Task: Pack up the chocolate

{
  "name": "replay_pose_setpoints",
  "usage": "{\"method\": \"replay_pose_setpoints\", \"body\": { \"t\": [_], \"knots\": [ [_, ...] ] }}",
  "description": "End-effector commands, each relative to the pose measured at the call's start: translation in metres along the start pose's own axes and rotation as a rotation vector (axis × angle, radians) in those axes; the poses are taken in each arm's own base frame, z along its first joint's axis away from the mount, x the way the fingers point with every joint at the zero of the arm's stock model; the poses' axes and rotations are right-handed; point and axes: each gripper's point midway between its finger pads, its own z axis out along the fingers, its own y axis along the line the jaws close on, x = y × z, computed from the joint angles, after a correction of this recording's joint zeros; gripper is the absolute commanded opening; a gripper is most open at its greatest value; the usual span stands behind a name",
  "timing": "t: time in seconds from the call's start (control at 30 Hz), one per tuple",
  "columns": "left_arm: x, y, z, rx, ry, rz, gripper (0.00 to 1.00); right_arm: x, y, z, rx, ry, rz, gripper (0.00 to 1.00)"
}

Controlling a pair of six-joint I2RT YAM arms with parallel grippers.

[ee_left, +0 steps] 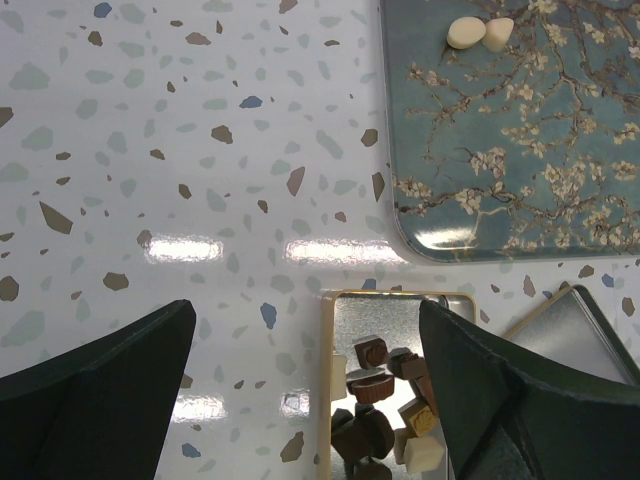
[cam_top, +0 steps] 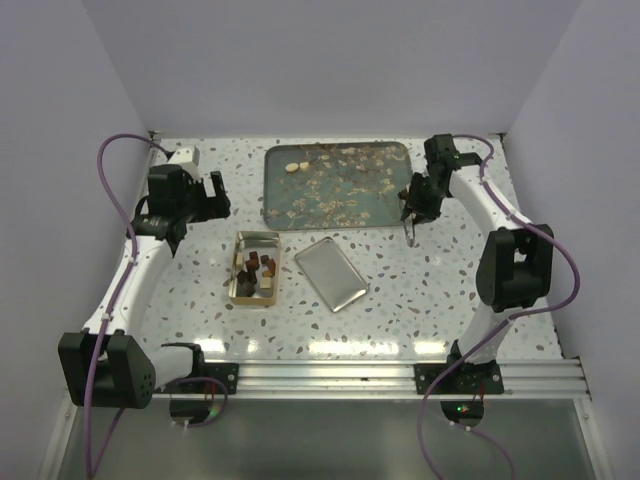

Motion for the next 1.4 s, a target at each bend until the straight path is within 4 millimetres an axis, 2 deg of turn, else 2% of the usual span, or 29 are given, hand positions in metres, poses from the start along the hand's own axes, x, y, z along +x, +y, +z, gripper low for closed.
{"method": "replay_pose_setpoints", "body": {
  "t": [0.0, 0.3, 0.67, 0.87, 0.97, 1.07, 1.37],
  "knots": [
    [-0.012, 0.002, 0.001, -0.007, -0.041, 0.003, 1.00, -0.020, 0.015, -0.008, -0.058, -0.054, 0.002, 0.37],
    [-0.012, 0.003, 0.002, -0.010, -0.040, 0.001, 1.00, -0.027, 0.020, -0.006, -0.078, -0.060, 0.017, 0.37],
    [-0.011, 0.003, 0.003, -0.012, -0.039, 0.003, 1.00, -0.028, 0.009, 0.001, -0.067, -0.033, 0.050, 0.36],
    [-0.011, 0.003, 0.003, -0.013, -0.039, 0.003, 1.00, -0.029, 0.007, 0.003, -0.083, -0.023, 0.061, 0.30],
    [-0.012, 0.003, 0.002, -0.013, -0.042, 0.005, 1.00, -0.033, 0.012, -0.004, -0.112, -0.035, 0.058, 0.27],
    [-0.012, 0.004, 0.002, -0.013, -0.040, 0.002, 1.00, -0.041, 0.022, -0.021, -0.153, -0.068, 0.051, 0.27],
    [-0.012, 0.002, 0.002, -0.005, -0.042, 0.000, 1.00, -0.049, 0.045, -0.062, -0.266, -0.115, 0.028, 0.27]
  ]
}}
